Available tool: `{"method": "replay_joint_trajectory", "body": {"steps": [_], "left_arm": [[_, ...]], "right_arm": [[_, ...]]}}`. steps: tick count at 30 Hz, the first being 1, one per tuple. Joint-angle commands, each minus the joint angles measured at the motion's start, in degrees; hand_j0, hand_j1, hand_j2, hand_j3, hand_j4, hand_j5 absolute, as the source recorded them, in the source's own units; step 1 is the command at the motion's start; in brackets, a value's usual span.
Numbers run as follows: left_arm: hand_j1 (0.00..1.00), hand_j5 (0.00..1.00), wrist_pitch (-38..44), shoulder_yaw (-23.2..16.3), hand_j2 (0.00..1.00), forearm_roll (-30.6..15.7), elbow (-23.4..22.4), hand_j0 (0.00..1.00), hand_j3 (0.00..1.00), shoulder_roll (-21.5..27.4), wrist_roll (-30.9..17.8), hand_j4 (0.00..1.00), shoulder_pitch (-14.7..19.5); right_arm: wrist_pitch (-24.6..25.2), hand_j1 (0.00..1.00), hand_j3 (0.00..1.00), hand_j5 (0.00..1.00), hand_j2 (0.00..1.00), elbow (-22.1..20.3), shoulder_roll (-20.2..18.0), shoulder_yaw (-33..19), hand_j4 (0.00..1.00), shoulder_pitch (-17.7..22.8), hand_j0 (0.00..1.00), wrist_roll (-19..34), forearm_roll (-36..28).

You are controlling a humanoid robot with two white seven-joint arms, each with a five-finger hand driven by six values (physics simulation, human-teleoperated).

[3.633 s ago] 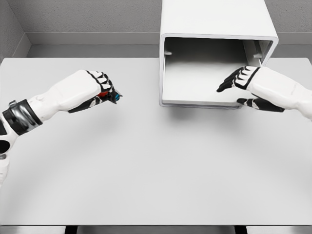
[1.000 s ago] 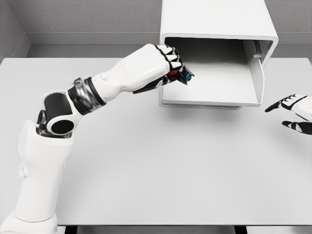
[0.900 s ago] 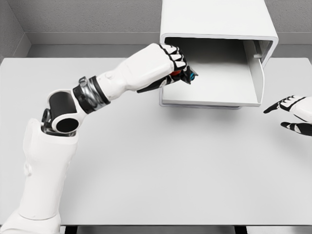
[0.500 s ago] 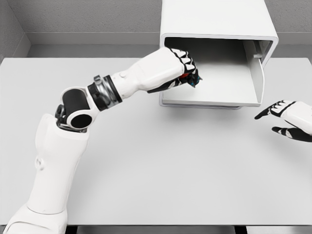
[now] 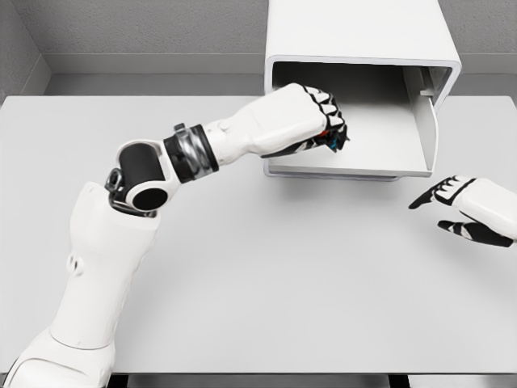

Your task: Slide open multi-storey tabletop storage cabinets and put open load switch and slide close multi-storey tabletop storage cabinets

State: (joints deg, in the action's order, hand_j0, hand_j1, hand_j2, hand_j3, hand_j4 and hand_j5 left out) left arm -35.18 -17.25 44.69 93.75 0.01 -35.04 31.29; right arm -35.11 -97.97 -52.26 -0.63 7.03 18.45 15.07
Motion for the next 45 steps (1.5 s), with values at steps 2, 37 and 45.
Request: {"method": "replay_joint_trajectory", "body": {"steps": [2,37,45], "left_arm": [[0.44,0.44,0.2,-0.7,0.44,-0.2,-1.4,0.44,0.44,0.0,0.0,0.44,0.4],[0.84,0.84,0.2,-2.0,0.84,-0.2,-1.3,0.84,0.84,0.0,0.0,0.84,1.2],[1.00,1.00,0.2,0.7,1.00,-5.8,8.4,1.00,1.00,0.0,0.0,1.00,-0.7]], "right_arm": [[0.1,0.67,0.67,0.67,0.67,-1.6,0.1,-0.1,0.67,0.6,0.67,-0.1,-0.6],[0.1,0.68,0.68,0.68,0.68,-3.3,0.1,0.2,0.68,1.4,0.68,-0.3,-1.3],[0.1,0.68,0.68,0.68,0.68,-3.3,0.1,0.2,0.68,1.3,0.68,-0.3,-1.3]]}}
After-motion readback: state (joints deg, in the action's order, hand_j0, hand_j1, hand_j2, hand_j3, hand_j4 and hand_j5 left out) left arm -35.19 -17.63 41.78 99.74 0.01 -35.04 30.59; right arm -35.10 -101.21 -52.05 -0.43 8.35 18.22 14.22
